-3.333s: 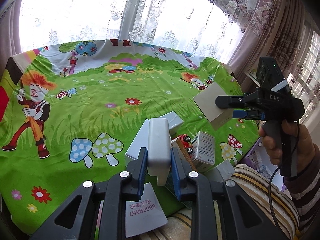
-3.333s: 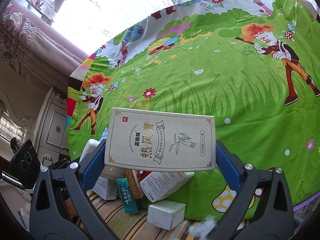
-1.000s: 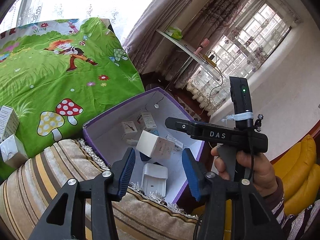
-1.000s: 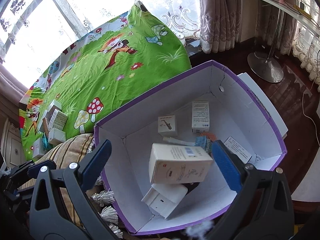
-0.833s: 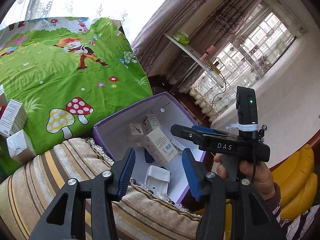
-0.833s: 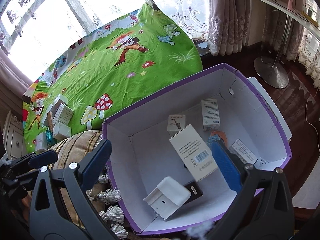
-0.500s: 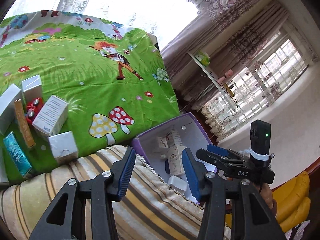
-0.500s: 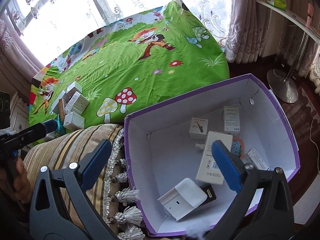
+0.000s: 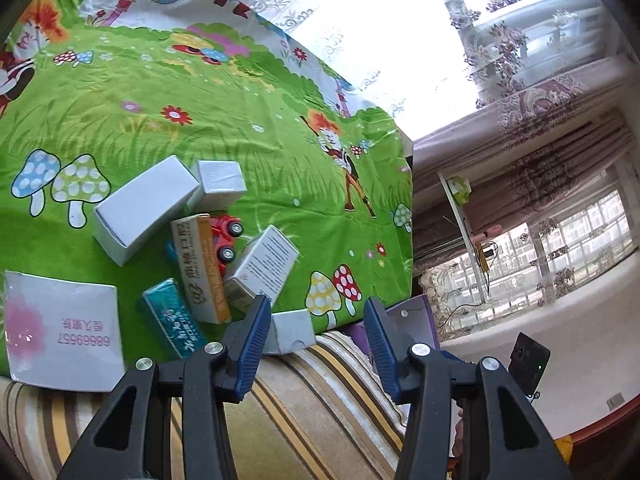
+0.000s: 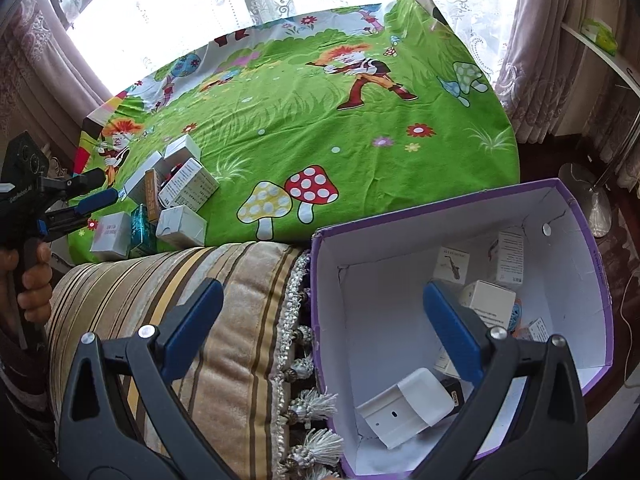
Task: Organize rigid objects
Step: 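Move both open tools back toward the remaining boxes on the bed, then grasp the Ding Zhi Dental box with the left tool while the right grasps a white medicine box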
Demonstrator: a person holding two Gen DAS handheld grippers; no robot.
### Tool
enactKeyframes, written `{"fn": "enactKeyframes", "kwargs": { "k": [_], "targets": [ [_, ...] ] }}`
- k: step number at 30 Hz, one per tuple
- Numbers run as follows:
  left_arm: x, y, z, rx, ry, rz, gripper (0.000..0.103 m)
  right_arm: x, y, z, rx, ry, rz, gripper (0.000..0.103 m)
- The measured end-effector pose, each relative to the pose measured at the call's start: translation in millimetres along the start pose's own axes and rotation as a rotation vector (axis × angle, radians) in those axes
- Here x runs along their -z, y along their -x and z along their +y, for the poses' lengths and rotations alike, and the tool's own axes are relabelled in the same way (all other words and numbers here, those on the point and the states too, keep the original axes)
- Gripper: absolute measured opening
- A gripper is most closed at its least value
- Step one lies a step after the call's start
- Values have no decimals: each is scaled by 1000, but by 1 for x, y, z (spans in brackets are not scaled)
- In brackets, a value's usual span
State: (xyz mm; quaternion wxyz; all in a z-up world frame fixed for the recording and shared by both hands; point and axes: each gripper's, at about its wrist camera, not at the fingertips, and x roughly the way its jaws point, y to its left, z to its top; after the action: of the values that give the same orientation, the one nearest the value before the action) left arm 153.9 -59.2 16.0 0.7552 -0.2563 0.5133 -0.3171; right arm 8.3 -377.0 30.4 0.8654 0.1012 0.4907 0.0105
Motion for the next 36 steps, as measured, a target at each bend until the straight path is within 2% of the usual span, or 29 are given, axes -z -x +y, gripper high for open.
{"fn": "enactKeyframes", "kwargs": {
  "k": [4, 12, 18, 27, 36],
  "targets": [
    [-12, 3, 22, -7, 74, -8, 49, -9, -6, 18, -6, 52, 10, 101],
    [-27, -6, 47, -58, 115, 19, 49, -28, -25, 66, -27, 196, 25, 101],
    [-33, -18, 63, -68, 177, 33, 49, -43, -43, 104, -52, 315, 39, 101],
    [-39, -33, 72, -130, 175, 91, 50, -62, -83, 152, -111, 495, 105, 101],
    [-44, -40, 72, -125, 166, 98, 50, -73, -124, 169, -127, 571, 181, 101]
  ]
}}
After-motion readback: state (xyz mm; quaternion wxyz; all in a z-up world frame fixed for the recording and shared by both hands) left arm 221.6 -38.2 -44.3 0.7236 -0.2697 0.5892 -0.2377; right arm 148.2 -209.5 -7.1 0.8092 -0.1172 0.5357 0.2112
